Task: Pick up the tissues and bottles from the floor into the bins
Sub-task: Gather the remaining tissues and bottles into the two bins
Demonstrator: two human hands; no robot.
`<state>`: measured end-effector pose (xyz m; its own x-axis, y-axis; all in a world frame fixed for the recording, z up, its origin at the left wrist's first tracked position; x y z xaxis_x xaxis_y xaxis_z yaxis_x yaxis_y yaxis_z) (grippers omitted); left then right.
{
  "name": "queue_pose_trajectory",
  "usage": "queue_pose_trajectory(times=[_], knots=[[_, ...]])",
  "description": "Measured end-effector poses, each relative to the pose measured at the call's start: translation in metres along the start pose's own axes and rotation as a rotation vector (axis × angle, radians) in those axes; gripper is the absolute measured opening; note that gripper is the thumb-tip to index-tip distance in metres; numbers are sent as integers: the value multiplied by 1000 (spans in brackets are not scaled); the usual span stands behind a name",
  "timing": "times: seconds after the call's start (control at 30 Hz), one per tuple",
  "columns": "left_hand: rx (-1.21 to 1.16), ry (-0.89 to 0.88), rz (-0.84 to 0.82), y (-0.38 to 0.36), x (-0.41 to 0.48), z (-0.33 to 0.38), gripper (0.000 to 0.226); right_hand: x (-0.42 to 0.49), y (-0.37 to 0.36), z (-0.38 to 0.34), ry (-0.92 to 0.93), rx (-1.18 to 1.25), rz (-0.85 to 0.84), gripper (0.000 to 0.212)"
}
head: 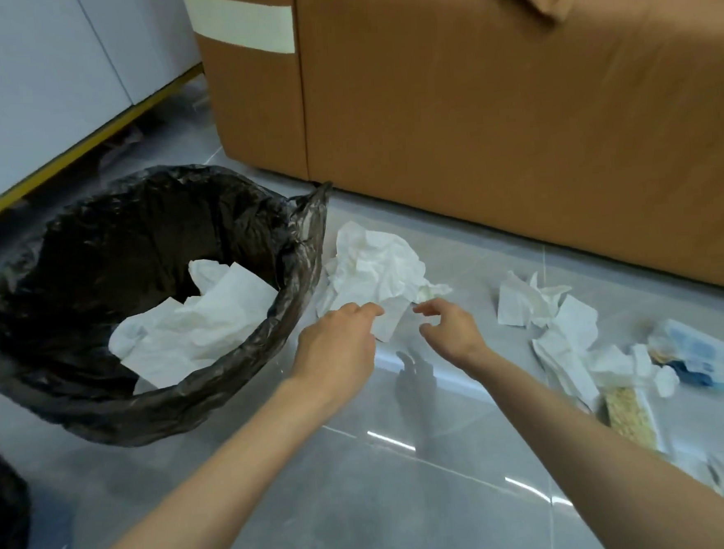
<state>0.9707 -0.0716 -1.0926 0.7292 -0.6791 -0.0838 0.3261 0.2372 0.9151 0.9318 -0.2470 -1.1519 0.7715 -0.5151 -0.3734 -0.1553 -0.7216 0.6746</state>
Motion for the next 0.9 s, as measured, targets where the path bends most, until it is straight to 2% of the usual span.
queue_pose_trajectory(times=[0.13,0.2,0.3,0.47,0.63,0.7,0.77,0.83,0.9], knots=[[25,15,-2,-11,5,-16,43,9,-12,-18,78,19,-61,52],[45,12,4,-15,6,-21,43,15,-20,-27,62,100,-124,59],[85,-27,6,-19,5,-23,43,23,-33,-38,-53,277,-247,66],[123,-92,41,-23,3,-29,44,33,-48,-39,-276,463,-395,61],[263,-123,17,-30,3,-34,45,39,-51,-30,-368,587,-340,41],[286,-140,26,-35,2,-38,43,40,-49,-25,-357,631,-291,41],[308,-157,47,-35,2,-43,40,40,-47,-19,-323,633,-212,38],[337,-172,71,-38,4,-51,40,33,-45,-9,-304,608,-133,23],[286,-160,44,-37,1,-53,34,22,-42,4,-280,550,-103,17]])
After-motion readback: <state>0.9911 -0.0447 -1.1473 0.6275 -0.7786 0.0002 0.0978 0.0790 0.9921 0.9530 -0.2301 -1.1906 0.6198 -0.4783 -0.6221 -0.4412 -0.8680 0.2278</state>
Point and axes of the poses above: each hand's wrist, its own x-axis towards the middle knuckle, its own y-axis out of the back of the hand, z = x × y, the point moved 1 cm from there along x, towards the middle knuckle, and after that the axes turned 4 degrees about -y, right-handed, at the moved point
